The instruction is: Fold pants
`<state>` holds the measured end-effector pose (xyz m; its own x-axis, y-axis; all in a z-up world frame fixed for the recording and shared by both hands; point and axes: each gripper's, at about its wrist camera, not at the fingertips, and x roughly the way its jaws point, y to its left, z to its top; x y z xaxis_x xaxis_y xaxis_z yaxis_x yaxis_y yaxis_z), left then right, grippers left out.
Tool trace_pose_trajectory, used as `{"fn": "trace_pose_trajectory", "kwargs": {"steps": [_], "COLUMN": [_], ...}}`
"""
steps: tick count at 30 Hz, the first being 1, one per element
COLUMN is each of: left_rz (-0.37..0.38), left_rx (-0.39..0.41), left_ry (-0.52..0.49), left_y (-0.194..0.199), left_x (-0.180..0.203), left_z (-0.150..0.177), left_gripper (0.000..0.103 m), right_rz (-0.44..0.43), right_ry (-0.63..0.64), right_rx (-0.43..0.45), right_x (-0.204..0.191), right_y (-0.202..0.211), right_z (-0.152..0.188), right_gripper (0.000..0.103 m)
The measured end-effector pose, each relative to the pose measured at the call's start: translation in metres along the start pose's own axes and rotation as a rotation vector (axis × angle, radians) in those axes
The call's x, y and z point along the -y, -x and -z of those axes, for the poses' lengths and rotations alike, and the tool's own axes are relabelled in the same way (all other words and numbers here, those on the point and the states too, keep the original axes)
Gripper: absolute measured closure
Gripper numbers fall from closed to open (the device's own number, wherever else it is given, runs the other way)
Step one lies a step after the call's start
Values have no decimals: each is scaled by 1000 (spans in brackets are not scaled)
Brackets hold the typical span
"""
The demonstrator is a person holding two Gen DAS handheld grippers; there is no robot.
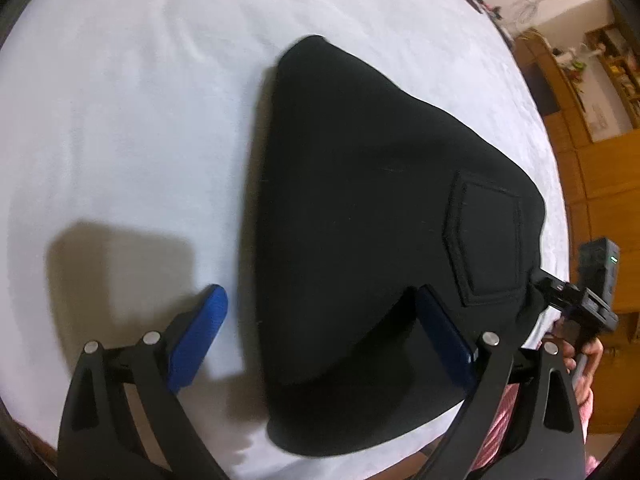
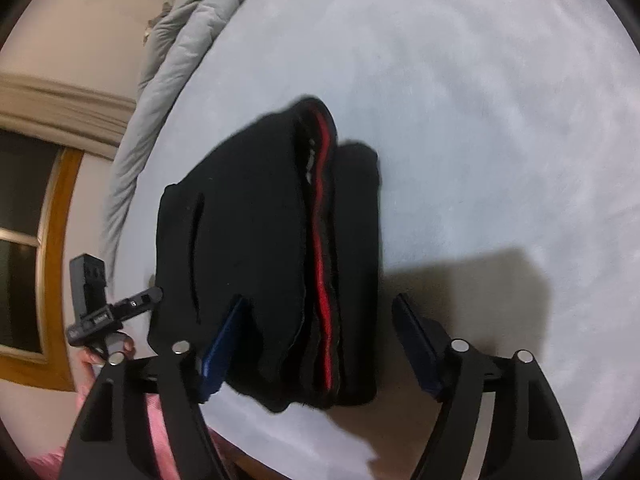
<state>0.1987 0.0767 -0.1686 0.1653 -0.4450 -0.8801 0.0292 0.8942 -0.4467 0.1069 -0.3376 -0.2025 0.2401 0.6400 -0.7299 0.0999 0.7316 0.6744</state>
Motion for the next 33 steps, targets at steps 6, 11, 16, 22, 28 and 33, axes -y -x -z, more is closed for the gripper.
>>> {"fn": "trace_pose_trajectory", "kwargs": {"steps": [6,11,16,22,28,33], "left_rz": [28,50,98,195,233,204], "left_rx": [-60,-21,0,97,202,223], "left_ry": [-51,20,68,34,3,-20], "left_y": [-21,-5,8,33,43,22], "left_x": [19,21,13,38,69,68], "left_z": [-5,-5,-11,-24,-65,-96], "left_gripper": [6,63,80,86,86,86], "right_rz": [-78,-131,-160,-167,-165,-148], "right_ry": [-1,31,106,195,244,161], "right_rx": [-21,14,61,134,238,212], "right_x": [3,-5,-24,-48,-58,-19], "right_y": [-11,4,25,56,87,60], "right_z": [-2,3,4,-12,-58,-97], "right_gripper": [34,67,71,71,71,70]}}
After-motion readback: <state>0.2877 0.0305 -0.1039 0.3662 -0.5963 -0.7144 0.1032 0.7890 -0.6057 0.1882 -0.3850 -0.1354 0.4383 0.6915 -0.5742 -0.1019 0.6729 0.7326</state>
